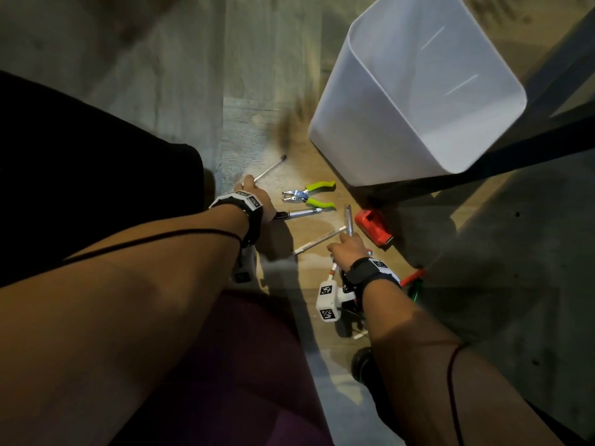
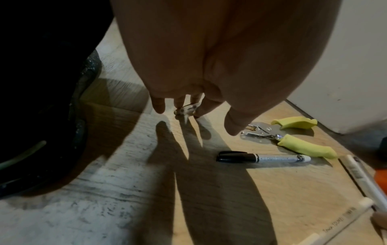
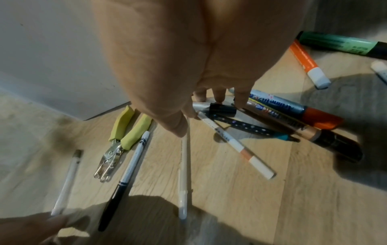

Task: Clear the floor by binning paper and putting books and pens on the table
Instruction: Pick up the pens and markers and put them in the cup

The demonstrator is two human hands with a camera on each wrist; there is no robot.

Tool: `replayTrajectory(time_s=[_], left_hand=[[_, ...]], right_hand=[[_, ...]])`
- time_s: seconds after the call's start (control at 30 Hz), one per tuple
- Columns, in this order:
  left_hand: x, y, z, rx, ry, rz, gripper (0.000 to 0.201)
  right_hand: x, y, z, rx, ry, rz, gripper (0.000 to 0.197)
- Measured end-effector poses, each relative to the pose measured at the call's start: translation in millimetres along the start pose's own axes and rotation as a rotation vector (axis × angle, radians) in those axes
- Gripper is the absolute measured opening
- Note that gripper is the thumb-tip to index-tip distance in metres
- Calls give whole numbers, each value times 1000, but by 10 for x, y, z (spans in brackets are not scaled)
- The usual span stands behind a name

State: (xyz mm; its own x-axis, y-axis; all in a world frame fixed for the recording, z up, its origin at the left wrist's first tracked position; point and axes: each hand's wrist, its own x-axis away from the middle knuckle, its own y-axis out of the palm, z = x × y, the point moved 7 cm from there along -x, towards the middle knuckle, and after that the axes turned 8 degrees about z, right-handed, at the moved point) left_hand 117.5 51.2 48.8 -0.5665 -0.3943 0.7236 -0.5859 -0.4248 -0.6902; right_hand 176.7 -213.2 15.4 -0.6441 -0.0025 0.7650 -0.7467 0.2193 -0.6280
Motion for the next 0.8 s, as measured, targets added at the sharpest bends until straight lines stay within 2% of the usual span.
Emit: replayTrajectory(time_s=[0.1, 0.17, 0.3, 0.47, 0.63, 0.8], left_hand=[[16, -102, 11, 61, 46, 76, 36], [19, -137, -3, 103, 22, 89, 31], [85, -254, -87, 178, -102, 143, 31], [153, -187, -70, 356, -108, 200, 24], [159, -57, -71, 518, -108, 230, 24], [136, -22, -77, 550, -118, 252, 25]], right_hand=[[-31, -35, 0, 54, -14, 74, 49], [-24, -83, -7, 85, -40, 124, 46], [23, -147, 23, 145, -84, 189, 45], [52, -155, 83, 129, -31, 198, 41], [32, -59, -29, 270, -20, 192, 58], [21, 7, -102, 236, -1, 225, 43]])
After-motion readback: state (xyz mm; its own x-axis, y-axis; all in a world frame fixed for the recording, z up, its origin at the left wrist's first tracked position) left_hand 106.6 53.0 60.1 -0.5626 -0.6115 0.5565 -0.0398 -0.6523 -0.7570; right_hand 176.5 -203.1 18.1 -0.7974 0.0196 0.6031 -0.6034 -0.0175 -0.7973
